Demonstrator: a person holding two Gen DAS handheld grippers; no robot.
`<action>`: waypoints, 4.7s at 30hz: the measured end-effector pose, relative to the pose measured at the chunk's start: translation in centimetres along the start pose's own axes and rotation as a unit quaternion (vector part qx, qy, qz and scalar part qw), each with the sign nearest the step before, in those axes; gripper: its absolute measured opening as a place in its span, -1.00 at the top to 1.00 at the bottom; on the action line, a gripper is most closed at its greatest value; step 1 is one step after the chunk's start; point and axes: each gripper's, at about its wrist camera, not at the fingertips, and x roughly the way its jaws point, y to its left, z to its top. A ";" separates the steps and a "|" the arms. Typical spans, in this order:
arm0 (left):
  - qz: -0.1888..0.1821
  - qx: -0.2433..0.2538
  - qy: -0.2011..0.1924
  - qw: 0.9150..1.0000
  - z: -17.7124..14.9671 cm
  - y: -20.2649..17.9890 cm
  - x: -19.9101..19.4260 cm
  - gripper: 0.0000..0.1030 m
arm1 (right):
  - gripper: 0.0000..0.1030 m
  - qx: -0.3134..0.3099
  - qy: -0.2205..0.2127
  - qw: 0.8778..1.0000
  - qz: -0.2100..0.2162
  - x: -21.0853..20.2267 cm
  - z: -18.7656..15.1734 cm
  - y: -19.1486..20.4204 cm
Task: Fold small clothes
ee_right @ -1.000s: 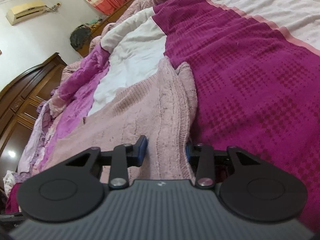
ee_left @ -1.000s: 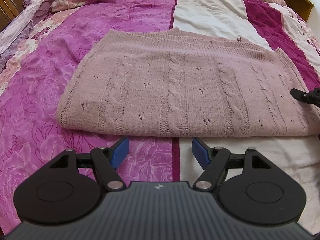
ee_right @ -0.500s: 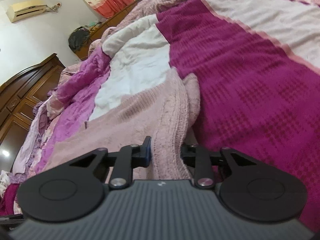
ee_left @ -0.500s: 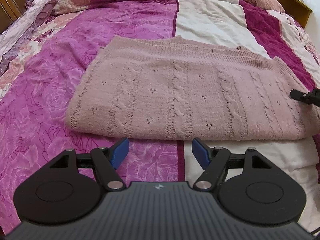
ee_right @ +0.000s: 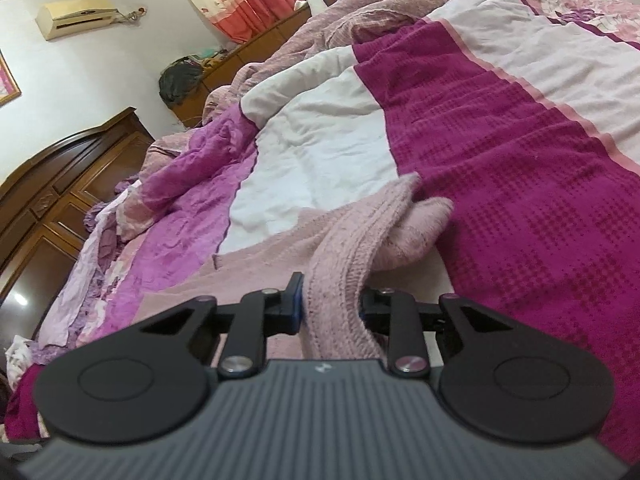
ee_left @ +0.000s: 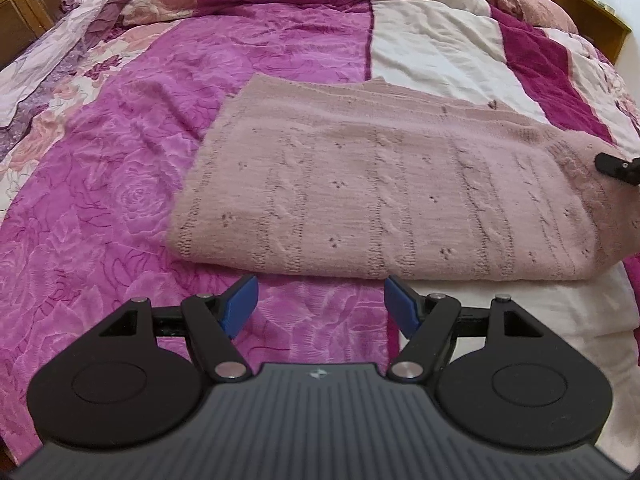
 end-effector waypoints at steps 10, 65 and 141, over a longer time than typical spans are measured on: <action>0.015 -0.032 0.004 0.999 0.6 2.2 -0.3 -0.47 | 0.48 -0.005 0.001 1.000 0.002 -0.1 0.4 1.4; 0.018 -0.147 -0.042 0.988 -1.3 17.7 -2.8 -0.47 | 0.79 -0.126 0.083 0.979 0.133 8.1 -8.4 25.1; -0.146 -0.086 -0.007 0.986 7.6 13.6 7.9 -0.61 | -0.48 0.048 0.086 0.993 0.065 6.4 -9.3 10.3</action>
